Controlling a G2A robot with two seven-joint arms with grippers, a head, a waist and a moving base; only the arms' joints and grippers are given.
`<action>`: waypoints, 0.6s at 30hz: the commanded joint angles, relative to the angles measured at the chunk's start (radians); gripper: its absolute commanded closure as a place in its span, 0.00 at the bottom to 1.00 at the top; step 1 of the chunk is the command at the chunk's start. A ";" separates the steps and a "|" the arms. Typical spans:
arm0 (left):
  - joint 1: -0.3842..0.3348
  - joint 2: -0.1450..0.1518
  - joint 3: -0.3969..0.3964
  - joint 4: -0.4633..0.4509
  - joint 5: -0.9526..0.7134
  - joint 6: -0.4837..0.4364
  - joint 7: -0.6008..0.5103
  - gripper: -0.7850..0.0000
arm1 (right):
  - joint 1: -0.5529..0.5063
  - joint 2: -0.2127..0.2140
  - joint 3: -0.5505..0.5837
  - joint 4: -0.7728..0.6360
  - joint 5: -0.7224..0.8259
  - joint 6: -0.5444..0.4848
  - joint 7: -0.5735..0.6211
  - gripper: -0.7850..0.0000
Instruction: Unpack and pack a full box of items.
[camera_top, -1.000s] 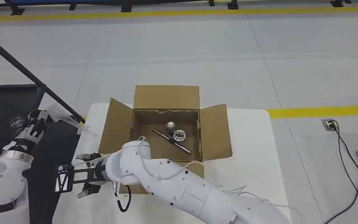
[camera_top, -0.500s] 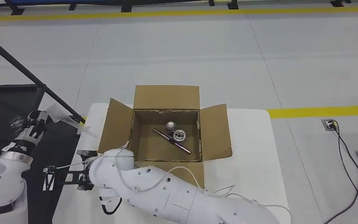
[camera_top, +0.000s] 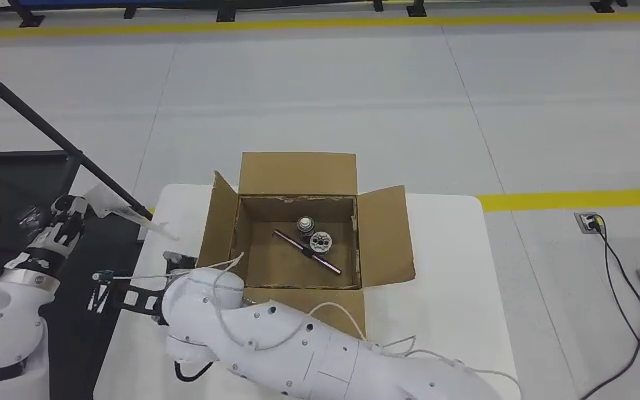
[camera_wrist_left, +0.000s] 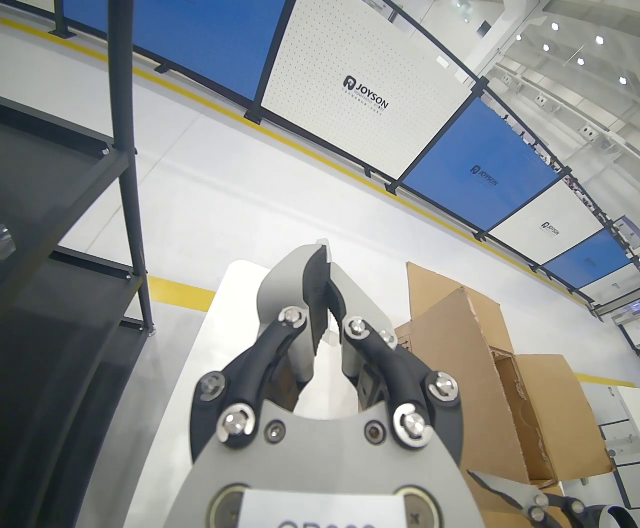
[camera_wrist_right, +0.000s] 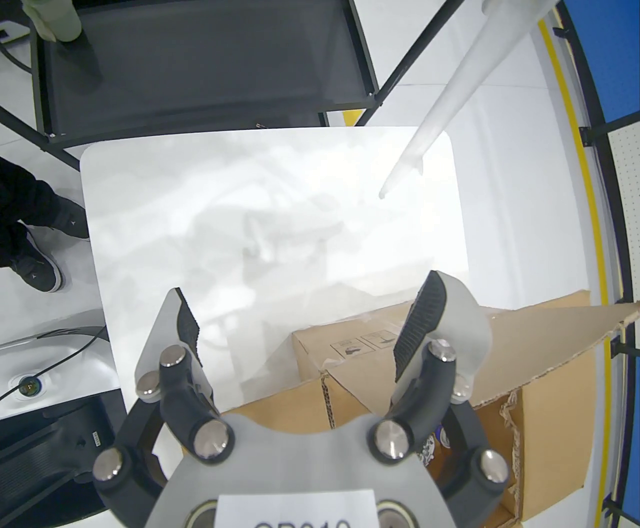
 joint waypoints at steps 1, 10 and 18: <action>0.001 0.001 0.001 0.000 0.001 0.000 -0.001 1.00 | -0.019 0.014 0.029 -0.027 -0.019 0.027 0.018 0.00; -0.001 0.006 0.022 -0.008 0.002 0.002 0.003 1.00 | -0.215 0.130 0.247 -0.249 -0.134 0.021 0.077 0.00; -0.008 0.010 0.042 -0.009 0.009 0.000 0.001 1.00 | -0.405 0.219 0.510 -0.343 -0.112 -0.146 -0.013 0.00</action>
